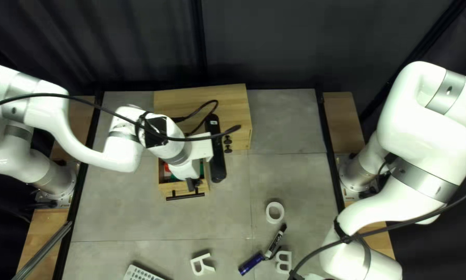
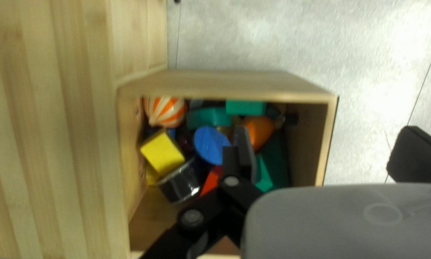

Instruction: Open drawers and place objects into drawer and close

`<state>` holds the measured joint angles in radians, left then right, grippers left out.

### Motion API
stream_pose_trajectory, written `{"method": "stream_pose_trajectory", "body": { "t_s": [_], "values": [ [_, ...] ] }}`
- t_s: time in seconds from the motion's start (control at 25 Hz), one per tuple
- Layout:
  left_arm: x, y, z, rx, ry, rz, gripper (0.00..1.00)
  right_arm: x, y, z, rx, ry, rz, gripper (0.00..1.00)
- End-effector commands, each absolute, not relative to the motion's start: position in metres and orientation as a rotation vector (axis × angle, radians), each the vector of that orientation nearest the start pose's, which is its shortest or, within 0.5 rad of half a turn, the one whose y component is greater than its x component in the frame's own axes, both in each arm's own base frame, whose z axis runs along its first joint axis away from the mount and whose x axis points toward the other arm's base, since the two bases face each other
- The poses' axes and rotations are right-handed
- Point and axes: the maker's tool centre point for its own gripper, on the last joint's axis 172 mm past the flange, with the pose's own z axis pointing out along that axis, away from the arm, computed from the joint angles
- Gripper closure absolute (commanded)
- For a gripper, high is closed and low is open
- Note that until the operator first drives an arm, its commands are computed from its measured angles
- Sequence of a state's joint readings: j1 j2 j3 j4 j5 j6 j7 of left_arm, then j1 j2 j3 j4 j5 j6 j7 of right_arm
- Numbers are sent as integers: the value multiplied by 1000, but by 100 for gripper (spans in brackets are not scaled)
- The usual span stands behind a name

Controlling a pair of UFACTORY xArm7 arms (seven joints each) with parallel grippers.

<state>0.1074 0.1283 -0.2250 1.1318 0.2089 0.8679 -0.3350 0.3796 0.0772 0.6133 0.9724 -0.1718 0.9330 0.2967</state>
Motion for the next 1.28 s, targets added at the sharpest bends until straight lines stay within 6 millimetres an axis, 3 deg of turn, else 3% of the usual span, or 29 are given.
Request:
{"method": "stream_pose_trajectory", "body": {
  "t_s": [0.04,0.2,0.76,1.28],
  "values": [
    [543,-34,173,-3018,-150,-238,0,271,372,137,-2973,-1256,-62,0],
    [552,-39,166,-3013,-137,-209,0,271,372,137,-2973,-1256,-62,0],
    [555,-54,151,-3070,-84,-114,0,271,372,137,-2973,-1256,-62,0],
    [557,-50,144,-3080,-95,-121,0,271,372,137,-2973,-1256,-62,0]
  ]
}}
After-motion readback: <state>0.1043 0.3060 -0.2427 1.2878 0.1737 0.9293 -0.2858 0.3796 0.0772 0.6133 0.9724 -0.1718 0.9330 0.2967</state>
